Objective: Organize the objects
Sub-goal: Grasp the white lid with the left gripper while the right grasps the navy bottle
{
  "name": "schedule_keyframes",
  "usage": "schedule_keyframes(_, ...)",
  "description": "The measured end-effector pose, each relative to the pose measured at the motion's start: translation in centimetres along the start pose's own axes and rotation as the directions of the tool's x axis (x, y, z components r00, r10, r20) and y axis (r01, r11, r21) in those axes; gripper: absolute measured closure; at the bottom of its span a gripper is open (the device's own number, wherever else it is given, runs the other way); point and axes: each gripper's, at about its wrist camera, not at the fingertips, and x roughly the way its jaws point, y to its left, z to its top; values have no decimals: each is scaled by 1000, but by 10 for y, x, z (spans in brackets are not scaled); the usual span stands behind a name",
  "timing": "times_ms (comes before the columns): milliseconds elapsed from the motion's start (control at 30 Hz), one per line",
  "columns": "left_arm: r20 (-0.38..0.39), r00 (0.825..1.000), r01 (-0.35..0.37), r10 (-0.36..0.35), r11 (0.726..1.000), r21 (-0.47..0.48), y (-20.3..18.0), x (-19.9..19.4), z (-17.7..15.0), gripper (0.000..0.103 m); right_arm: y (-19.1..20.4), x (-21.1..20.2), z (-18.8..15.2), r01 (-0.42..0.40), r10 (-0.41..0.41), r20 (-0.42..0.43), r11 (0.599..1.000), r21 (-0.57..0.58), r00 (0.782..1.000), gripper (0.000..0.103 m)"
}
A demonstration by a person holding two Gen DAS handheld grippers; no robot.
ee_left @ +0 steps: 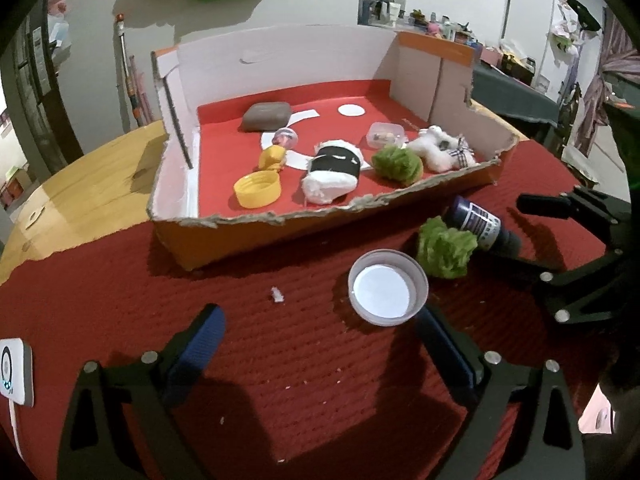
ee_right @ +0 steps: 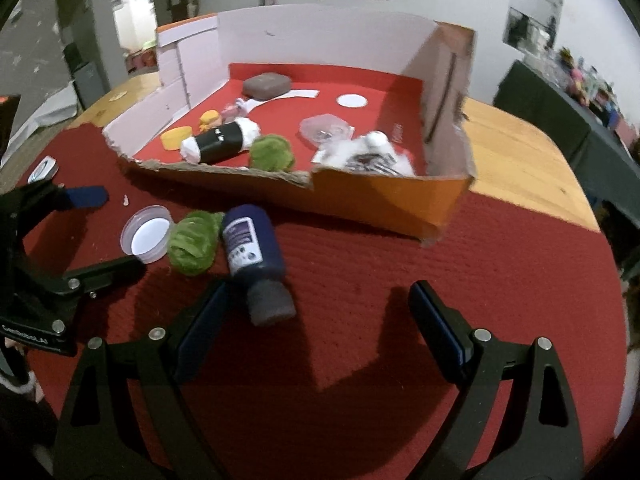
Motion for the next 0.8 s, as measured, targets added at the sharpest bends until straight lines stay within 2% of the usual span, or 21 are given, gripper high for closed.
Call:
schedule_keyframes(100, 0, 1000, 9, -9, 1000, 6, -2, 1, 1, 10, 3, 4, 4, -24, 24, -2, 1000, -13, 1000, 15)
schedule_keyframes(400, 11, 999, 40, -41, 998, 41, -12, 5, 7, 23, 14, 11, 12, -59, 58, -2, 997, -54, 998, 38)
schedule_keyframes(600, 16, 998, 64, -65, 996, 59, -16, 4, 9, 36, 20, 10, 13, -69, 70, 2, 994, -82, 998, 50)
schedule_keyframes(700, 21, 996, 84, -85, 995, 56, -16, 3, 9, 46, 20, 9, 11, -93, 94, 3, 993, -77, 996, 60)
schedule_keyframes(767, 23, 995, 99, -100, 994, 54, -16, 2, 8, 55, 22, 7, 10, -105, 106, 5, 991, -84, 994, 68)
schedule_keyframes(800, 24, 994, 103, -104, 993, 50, -16, 2, 8, 57, 22, 7, 10, -117, 118, 6, 989, -85, 993, 70)
